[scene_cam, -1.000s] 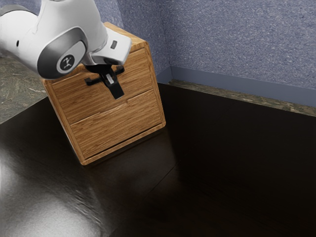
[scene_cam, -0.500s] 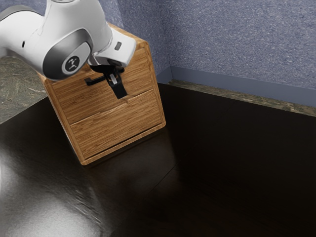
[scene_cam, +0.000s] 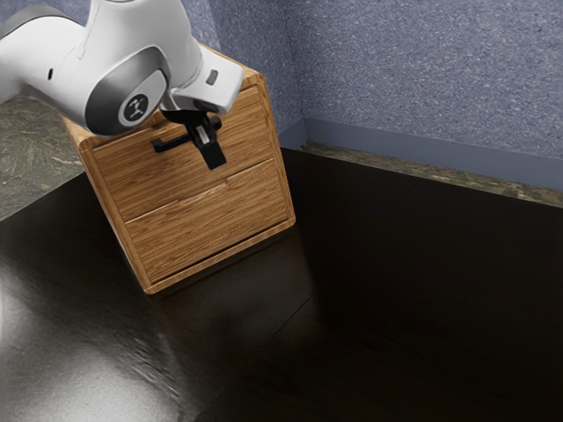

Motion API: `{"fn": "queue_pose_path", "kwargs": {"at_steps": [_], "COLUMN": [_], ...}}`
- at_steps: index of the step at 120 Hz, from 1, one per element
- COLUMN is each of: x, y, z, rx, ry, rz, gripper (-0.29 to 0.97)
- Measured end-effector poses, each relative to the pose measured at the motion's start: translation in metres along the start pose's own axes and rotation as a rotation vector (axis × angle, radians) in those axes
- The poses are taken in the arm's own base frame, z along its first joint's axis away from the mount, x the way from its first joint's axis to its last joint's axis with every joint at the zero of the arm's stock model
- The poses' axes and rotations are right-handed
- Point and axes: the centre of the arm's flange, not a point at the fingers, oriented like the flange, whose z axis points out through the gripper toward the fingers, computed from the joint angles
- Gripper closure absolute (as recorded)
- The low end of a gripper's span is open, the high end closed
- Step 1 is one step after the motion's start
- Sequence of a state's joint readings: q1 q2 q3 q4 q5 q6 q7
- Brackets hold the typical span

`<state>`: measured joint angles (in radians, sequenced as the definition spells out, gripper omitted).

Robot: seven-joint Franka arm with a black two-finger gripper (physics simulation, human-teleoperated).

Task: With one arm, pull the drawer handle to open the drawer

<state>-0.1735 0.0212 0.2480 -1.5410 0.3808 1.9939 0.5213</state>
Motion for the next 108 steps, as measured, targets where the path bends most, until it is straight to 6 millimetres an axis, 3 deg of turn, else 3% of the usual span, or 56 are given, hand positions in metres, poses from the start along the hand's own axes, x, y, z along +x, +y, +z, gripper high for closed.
{"fn": "queue_pose_path", "kwargs": {"at_steps": [53,108], "x": [0.009,-0.002], "y": [0.008,-0.009], "z": [-0.006,0.01], "rx": [0.0,0.0], "ry": [0.015,-0.014], "rz": [0.026,-0.004], "gripper": [0.0,0.0]}}
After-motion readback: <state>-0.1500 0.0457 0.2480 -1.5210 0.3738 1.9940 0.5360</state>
